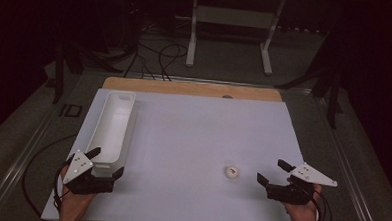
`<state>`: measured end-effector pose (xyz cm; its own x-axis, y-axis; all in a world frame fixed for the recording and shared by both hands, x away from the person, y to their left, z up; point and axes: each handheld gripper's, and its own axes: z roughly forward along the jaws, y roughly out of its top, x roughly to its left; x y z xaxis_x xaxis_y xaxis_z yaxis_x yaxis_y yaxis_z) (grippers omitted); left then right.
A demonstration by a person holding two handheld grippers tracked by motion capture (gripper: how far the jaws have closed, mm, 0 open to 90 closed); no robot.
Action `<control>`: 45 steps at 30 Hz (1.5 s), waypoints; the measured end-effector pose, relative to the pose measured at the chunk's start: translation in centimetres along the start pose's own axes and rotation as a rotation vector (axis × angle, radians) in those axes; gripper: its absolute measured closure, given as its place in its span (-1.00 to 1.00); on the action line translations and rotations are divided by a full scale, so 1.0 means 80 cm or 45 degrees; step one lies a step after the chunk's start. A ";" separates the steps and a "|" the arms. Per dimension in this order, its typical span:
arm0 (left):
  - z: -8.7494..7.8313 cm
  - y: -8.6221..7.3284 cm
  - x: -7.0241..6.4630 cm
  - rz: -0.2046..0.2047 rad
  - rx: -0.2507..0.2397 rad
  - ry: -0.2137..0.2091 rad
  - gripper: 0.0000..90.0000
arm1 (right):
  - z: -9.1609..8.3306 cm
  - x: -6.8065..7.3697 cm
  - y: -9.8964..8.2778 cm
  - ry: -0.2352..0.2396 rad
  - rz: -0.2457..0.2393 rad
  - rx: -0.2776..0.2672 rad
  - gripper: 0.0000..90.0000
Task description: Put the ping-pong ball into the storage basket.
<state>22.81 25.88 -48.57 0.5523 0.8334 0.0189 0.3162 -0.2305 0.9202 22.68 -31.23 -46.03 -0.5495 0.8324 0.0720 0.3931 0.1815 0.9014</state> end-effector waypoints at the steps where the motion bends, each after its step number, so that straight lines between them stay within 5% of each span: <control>1: 0.000 0.000 0.000 0.000 0.000 0.000 -1.00 | 0.001 0.000 0.002 0.005 -0.002 0.004 -0.84; 45: -0.001 0.000 0.001 -0.017 -0.006 -0.006 -1.00 | 0.015 0.004 0.033 0.061 -0.010 0.155 -0.84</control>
<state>22.79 25.99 -48.58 0.5518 0.8340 0.0050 0.3200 -0.2172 0.9222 24.45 -29.89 -44.15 -0.5863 0.8053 0.0885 0.4741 0.2525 0.8435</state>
